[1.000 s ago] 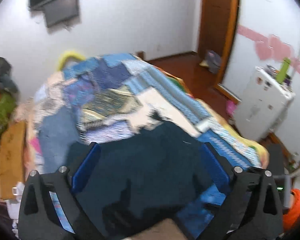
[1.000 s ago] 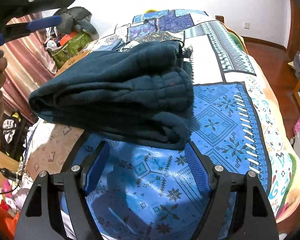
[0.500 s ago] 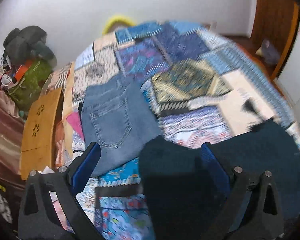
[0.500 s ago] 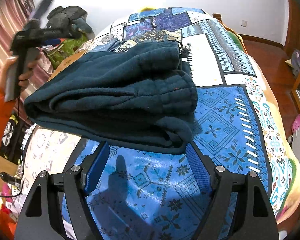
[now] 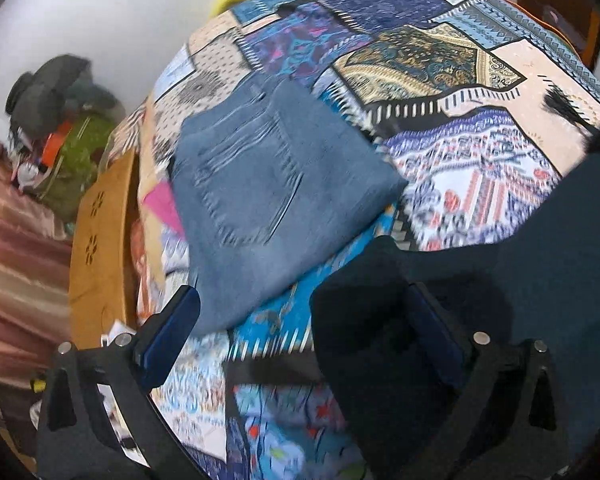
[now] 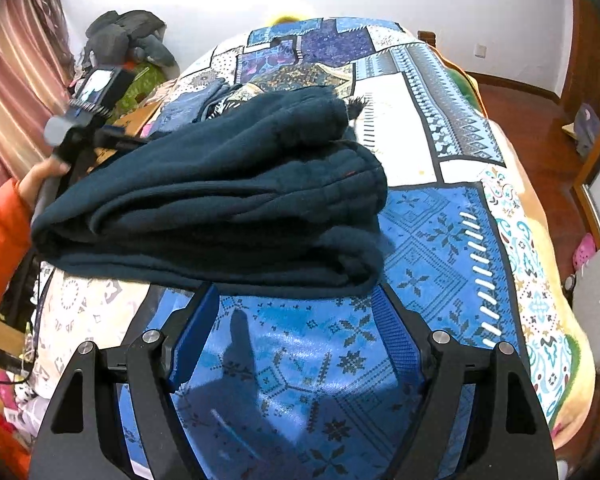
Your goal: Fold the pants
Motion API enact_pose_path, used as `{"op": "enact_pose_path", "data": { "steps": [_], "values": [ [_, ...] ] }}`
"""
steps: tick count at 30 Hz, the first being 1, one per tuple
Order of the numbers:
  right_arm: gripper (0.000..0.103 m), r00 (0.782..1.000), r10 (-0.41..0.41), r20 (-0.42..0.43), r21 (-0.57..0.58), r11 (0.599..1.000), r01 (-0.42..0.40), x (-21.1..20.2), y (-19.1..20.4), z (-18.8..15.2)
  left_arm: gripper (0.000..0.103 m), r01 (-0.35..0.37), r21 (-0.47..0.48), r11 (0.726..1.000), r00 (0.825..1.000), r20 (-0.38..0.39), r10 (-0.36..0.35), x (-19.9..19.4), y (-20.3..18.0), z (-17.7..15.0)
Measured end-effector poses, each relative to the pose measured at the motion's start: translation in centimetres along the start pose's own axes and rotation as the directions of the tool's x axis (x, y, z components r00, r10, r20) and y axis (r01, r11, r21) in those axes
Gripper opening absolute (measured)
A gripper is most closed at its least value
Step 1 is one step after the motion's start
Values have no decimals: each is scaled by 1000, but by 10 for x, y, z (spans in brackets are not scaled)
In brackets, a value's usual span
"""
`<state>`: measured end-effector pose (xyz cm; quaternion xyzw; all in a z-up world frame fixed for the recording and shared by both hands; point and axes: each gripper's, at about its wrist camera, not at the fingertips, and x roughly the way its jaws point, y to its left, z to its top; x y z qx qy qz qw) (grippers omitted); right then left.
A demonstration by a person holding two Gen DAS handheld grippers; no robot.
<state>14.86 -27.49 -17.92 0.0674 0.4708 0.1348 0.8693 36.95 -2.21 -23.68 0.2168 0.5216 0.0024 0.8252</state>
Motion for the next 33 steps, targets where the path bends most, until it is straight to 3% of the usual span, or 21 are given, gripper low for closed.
{"op": "enact_pose_path", "data": {
  "steps": [5, 14, 17, 21, 25, 27, 32, 33],
  "values": [
    [77, 999, -1, 36, -7, 1000, 1, -10, 2, 4, 103, 58, -56, 997, 998, -22, -59, -19, 25, -46],
    [77, 995, 13, 96, -33, 999, -10, -26, 16, 12, 103, 195, -90, 977, 980, 59, -190, -80, 25, -125],
    [77, 993, 37, 112, -39, 999, -32, -30, 22, 14, 103, 218, -82, 972, 973, 90, -211, -97, 15, -138],
    [77, 991, 53, 125, -65, 997, -45, -28, 30, 14, 103, 289, -57, 956, 952, 126, -280, -114, -5, -145],
    [77, 993, 65, 103, -67, 996, -59, -18, 32, 11, 102, 291, -51, 955, 945, 169, -279, -122, -21, -143],
    [74, 994, 75, 76, -60, 996, -71, -8, 30, 10, 96, 276, -58, 960, 944, 203, -259, -126, -24, -143],
    [53, 992, 122, 38, -52, 991, -120, 5, 30, 5, 58, 203, -89, 975, 954, 240, -177, -129, -25, -146],
    [50, 991, 127, 32, -57, 990, -125, 7, 31, 4, 55, 207, -97, 974, 956, 234, -179, -126, -23, -147]
  ]
}}
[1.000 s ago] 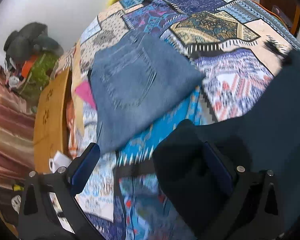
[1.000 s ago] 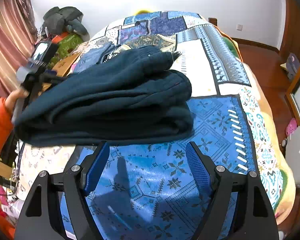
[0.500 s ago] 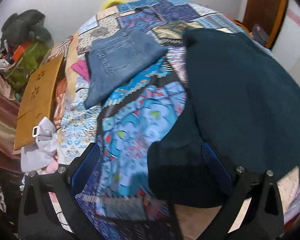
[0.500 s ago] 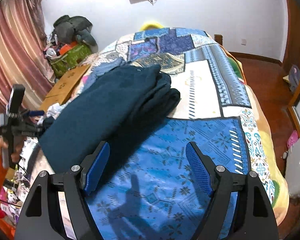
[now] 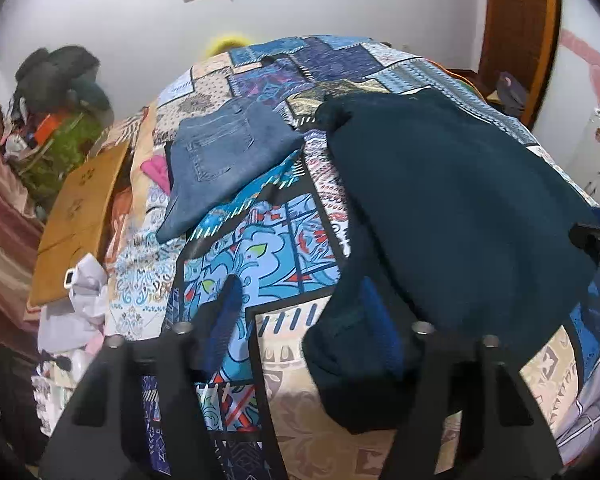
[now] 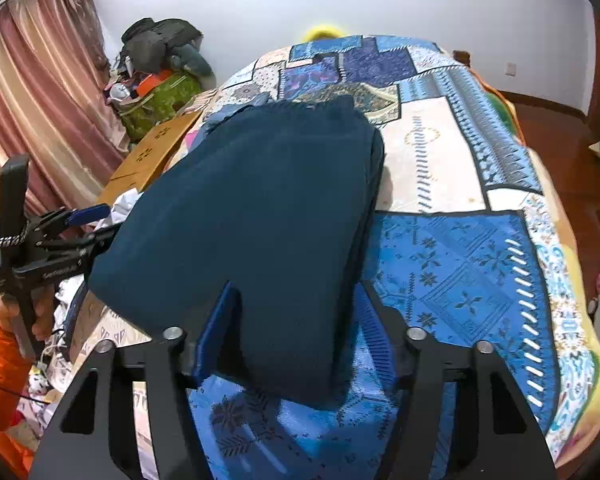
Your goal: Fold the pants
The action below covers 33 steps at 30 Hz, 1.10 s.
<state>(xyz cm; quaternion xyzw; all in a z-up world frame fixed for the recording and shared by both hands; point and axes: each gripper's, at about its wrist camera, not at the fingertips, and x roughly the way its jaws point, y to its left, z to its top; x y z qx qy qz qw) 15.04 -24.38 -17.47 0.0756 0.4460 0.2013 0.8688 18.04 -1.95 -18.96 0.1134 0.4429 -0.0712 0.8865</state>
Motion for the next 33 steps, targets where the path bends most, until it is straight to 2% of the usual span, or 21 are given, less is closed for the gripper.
{"op": "enact_pose_path", "data": {
  "steps": [2, 4, 7, 10, 13, 15, 18, 21, 23, 26, 29, 33],
  "values": [
    [41, 1000, 5, -1, -8, 1000, -5, 1, 0, -2, 46, -13, -14, 1000, 1000, -17, 12, 6, 5, -3],
    [38, 1000, -2, -9, -19, 1000, 2, 5, -1, -5, 44, -29, -29, 999, 999, -39, 28, 13, 9, -8],
    [38, 1000, 14, -21, 7, 1000, -13, 5, -8, -11, 44, 20, -87, 996, 998, -55, -25, 16, 20, -13],
    [38, 999, 28, -31, 35, 999, -27, 2, -13, -11, 44, 38, -88, 995, 997, -60, -43, 16, 24, -11],
    [45, 999, -8, -37, -2, 1000, 8, -4, -10, -6, 44, 20, -51, 998, 998, -66, -24, 13, 22, -5],
    [45, 999, -43, -28, -38, 998, 42, -9, -9, -1, 45, 9, -31, 999, 998, -55, -10, 9, 21, 2],
    [45, 997, -82, 3, -56, 995, 82, -18, -12, 11, 55, 14, -34, 999, 1000, -17, -15, 2, 24, 18],
    [46, 995, -92, 35, -48, 994, 93, -23, -21, 26, 65, 27, -35, 999, 999, 27, -26, -4, 26, 38],
    [46, 994, -95, 53, -43, 994, 97, -23, -26, 35, 76, 27, -38, 999, 998, 53, -25, -5, 27, 53],
    [49, 993, -91, 71, -29, 995, 93, -18, -34, 50, 87, 40, -47, 998, 995, 93, -36, -4, 29, 76],
    [56, 992, -86, 90, -19, 996, 88, -8, -42, 65, 89, 65, -41, 997, 993, 99, -61, 6, 27, 100],
    [56, 995, -63, 81, -17, 998, 64, 10, -49, 84, 89, 103, -26, 994, 992, 71, -101, 29, 22, 126]
  ]
}}
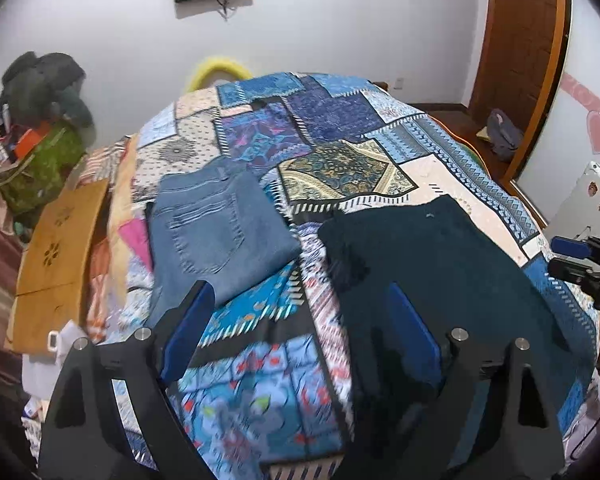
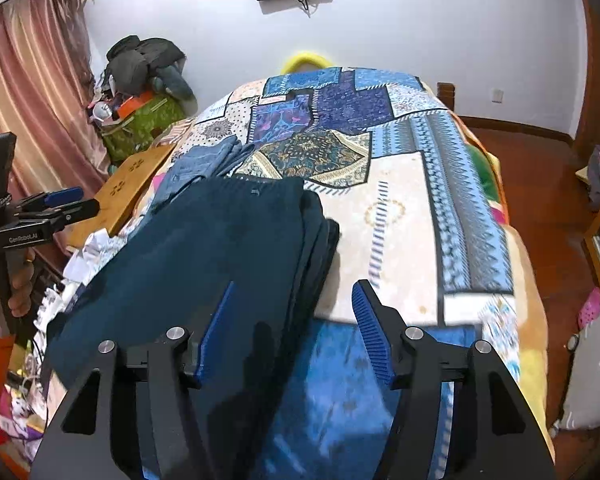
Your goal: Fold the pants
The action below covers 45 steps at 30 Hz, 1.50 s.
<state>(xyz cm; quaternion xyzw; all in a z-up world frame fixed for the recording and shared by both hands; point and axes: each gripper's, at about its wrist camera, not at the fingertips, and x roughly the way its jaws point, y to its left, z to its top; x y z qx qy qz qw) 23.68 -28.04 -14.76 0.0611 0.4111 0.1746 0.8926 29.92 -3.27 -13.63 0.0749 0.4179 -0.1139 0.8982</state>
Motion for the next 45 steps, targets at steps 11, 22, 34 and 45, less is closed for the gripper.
{"op": "enact_pose_path", "data": {
  "steps": [11, 22, 34, 45],
  "values": [
    [56, 993, 92, -78, 14, 996, -91, 71, -15, 43, 89, 177, -55, 983, 959, -213, -185, 102, -6, 33],
    [17, 987, 105, -123, -54, 992, -112, 108, -14, 52, 37, 193, 68, 979, 970, -164, -180, 115, -33, 42],
    [13, 990, 21, -141, -115, 993, -37, 117, -14, 41, 35, 49, 173, 984, 991, -129, -27, 130, -41, 32],
    [26, 994, 27, -109, -79, 996, -36, 70, -5, 48, 39, 39, 125, 991, 997, -70, -31, 79, -30, 42]
  ]
}}
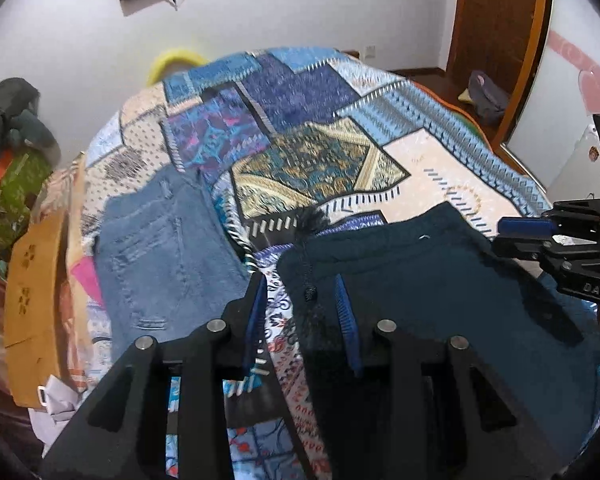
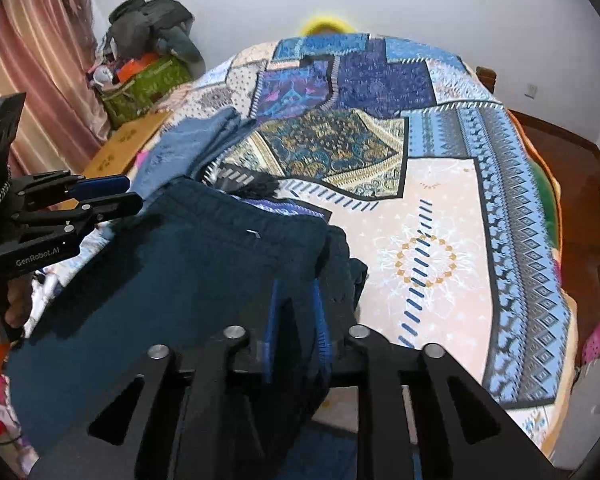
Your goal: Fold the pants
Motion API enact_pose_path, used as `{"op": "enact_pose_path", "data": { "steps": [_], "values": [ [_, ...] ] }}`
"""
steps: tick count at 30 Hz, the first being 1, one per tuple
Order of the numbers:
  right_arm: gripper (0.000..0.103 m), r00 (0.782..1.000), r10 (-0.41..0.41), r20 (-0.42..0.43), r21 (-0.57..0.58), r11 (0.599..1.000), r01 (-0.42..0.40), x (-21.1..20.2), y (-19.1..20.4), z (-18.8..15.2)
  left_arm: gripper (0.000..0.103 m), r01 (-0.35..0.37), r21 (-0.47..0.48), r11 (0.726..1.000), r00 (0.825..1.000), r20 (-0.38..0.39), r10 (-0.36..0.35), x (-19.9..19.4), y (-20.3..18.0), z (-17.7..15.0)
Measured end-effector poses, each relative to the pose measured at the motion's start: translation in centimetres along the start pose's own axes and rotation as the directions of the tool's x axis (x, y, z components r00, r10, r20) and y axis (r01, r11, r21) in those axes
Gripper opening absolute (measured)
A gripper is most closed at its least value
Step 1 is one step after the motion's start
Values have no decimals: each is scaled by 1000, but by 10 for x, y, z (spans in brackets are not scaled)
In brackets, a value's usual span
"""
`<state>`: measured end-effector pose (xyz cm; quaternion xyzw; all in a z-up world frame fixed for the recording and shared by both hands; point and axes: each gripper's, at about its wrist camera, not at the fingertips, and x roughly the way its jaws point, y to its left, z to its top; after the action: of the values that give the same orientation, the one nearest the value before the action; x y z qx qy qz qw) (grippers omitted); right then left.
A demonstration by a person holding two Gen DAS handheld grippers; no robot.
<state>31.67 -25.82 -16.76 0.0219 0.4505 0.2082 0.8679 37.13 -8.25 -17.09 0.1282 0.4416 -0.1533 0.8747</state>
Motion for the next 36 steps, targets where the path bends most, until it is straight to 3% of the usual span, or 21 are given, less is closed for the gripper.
{"op": "enact_pose_path", "data": {
  "steps": [2, 5, 8, 13, 18, 22, 26, 29, 33, 36],
  "values": [
    [47, 999, -6, 34, -9, 1000, 6, -14, 6, -3, 56, -1, -4, 1000, 1000, 13, 1, -14, 1, -2],
    [69, 997, -15, 73, -16, 1000, 16, -31, 14, -12, 79, 10, -22, 1000, 999, 31, -9, -30, 4, -9],
    [84, 996, -28, 85, 5, 1000, 28, -40, 17, -23, 83, 23, -31, 999, 1000, 11, -22, -37, 4, -18],
    [84, 1000, -13, 18, 42, 999, 12, -33, 17, -45, 87, 99, -68, 993, 991, -83, -105, -30, 5, -37],
    [84, 997, 32, -65, 81, 996, -26, -15, 15, -62, 87, 170, -117, 978, 957, -215, -192, -1, 4, -49],
    [84, 992, 94, -89, 142, 987, -81, -2, 7, -65, 87, 232, -170, 958, 922, -276, -272, 18, 3, -51],
    [84, 978, 172, -115, 217, 965, -144, 14, -2, -63, 87, 309, -275, 910, 869, -308, -388, 34, 8, -54],
    [84, 963, 232, -137, 260, 947, -191, 28, -5, -63, 87, 346, -325, 880, 839, -313, -445, 44, 10, -57],
    [82, 938, 303, -168, 296, 923, -245, 40, -8, -61, 87, 378, -330, 865, 826, -303, -476, 47, 8, -55],
    [69, 922, 344, -178, 306, 910, -280, 41, -8, -60, 83, 420, -302, 856, 812, -296, -503, 45, -2, -55]
  ]
}}
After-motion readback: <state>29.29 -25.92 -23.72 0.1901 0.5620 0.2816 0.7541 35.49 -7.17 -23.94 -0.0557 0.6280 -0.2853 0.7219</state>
